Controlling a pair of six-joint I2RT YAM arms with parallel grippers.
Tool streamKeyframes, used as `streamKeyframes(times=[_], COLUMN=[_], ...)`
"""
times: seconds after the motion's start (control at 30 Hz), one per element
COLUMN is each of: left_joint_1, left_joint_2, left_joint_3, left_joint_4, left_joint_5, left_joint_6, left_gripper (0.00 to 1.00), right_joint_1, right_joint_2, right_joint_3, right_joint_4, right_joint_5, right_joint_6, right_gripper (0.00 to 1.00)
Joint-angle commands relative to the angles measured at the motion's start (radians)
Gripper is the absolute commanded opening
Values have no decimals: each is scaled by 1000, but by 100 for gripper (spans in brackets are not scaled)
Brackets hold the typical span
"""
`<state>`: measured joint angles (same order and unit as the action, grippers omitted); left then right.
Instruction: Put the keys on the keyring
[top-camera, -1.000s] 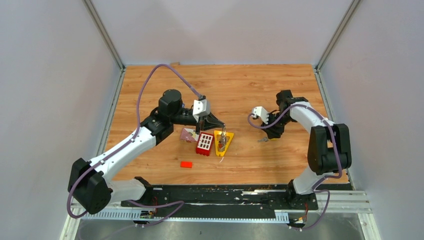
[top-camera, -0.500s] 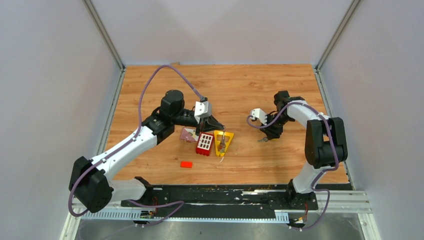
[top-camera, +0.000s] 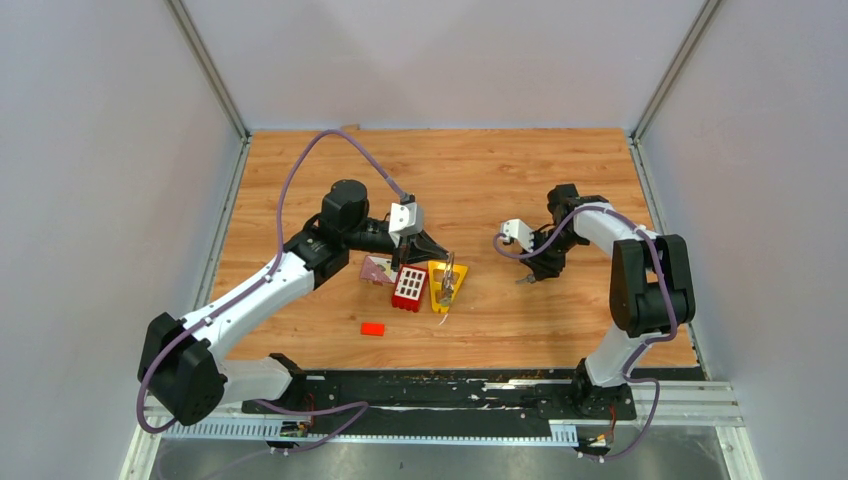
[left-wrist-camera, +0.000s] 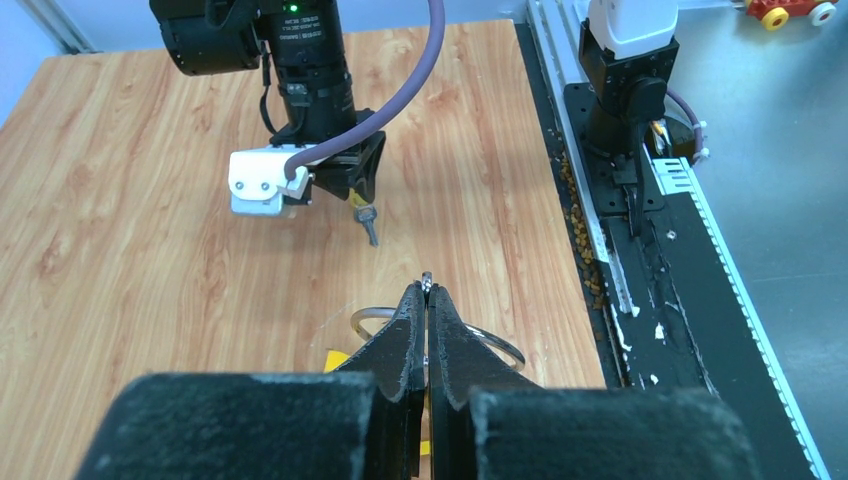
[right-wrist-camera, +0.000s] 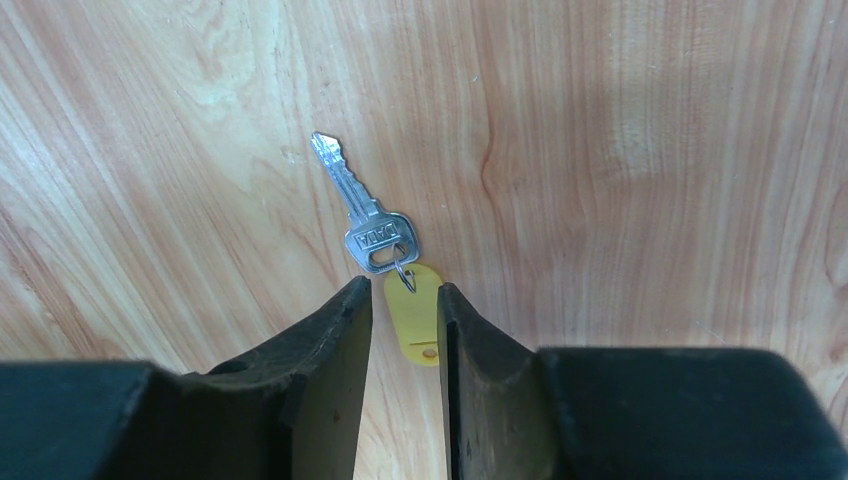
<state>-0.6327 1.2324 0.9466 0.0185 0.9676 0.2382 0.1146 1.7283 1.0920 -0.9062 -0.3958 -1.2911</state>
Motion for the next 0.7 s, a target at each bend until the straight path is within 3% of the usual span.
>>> streamKeyframes(times=[0.0,0.47,0.67], left_joint_1=[3,3,2], left_joint_2=[-7,-1,0], left_joint_3=[27,25,26], left_joint_4=[35,35,34], left_joint_5=[24,26,26], left_joint_6=[20,21,22], left_gripper=[0,0,0], right_joint_1=[3,20,26], right_joint_2=[-17,18,35], right_joint_3=[-5,16,15], right_joint_4=[12,16,17], right_joint_5=[-23,-47,-54], right_joint_6=[-34,-28,-24], right_gripper=[30,30,18])
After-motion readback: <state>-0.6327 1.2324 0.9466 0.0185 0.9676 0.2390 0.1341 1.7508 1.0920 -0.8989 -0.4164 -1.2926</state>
